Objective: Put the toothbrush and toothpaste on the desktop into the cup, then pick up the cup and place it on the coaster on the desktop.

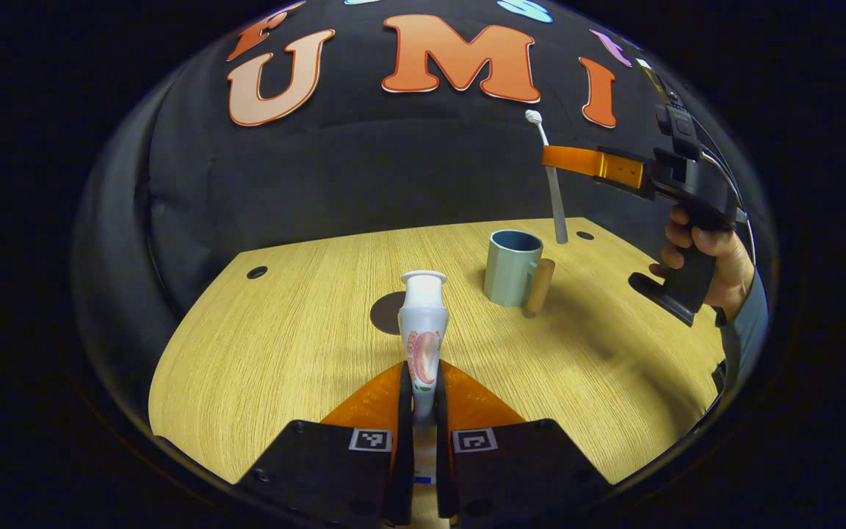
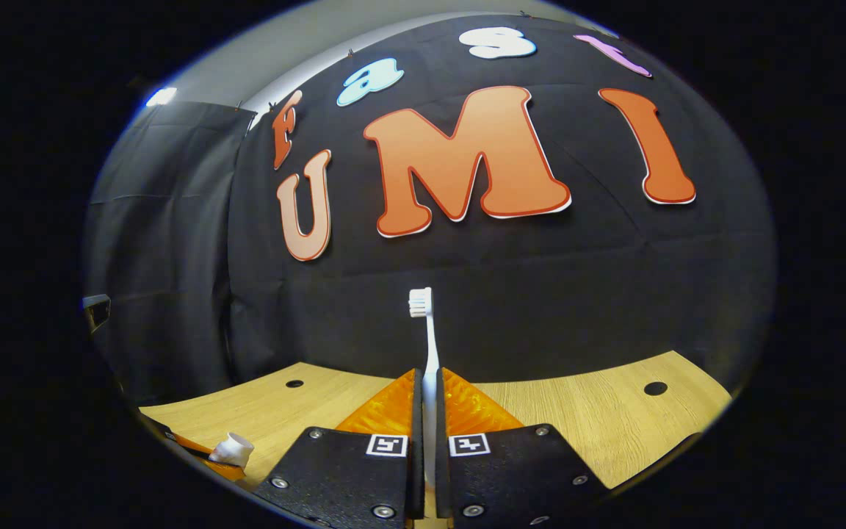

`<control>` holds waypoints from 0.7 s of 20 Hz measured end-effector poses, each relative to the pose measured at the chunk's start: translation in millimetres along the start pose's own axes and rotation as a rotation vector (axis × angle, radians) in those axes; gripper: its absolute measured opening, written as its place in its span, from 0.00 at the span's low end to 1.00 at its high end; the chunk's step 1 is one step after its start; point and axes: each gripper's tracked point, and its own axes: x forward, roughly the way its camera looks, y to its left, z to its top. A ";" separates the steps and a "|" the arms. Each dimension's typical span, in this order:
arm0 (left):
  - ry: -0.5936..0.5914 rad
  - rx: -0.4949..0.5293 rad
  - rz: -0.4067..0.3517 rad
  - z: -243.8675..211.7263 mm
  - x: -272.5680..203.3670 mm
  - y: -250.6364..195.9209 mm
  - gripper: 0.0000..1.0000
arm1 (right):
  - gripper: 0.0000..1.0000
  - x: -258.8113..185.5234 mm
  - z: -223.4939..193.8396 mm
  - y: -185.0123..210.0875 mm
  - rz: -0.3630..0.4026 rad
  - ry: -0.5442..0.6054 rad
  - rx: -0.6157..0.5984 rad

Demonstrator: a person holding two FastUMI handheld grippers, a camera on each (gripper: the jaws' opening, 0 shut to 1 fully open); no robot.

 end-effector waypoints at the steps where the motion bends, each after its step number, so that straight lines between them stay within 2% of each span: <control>1: -0.004 0.001 0.004 2.2 1.9 2.0 0.16 | 0.06 10.4 2.5 -0.5 0.003 -0.025 0.000; 3: -0.022 -0.003 0.007 4.1 0.4 3.4 0.16 | 0.06 26.6 5.1 -2.5 0.008 -0.057 0.014; 5: -0.041 -0.004 0.016 11.2 5.1 7.0 0.16 | 0.06 37.3 -10.3 -7.4 0.005 -0.050 0.031; 14: -0.207 -0.008 0.022 61.0 24.1 -0.6 0.16 | 0.08 62.9 -84.5 -27.3 -0.020 0.081 0.062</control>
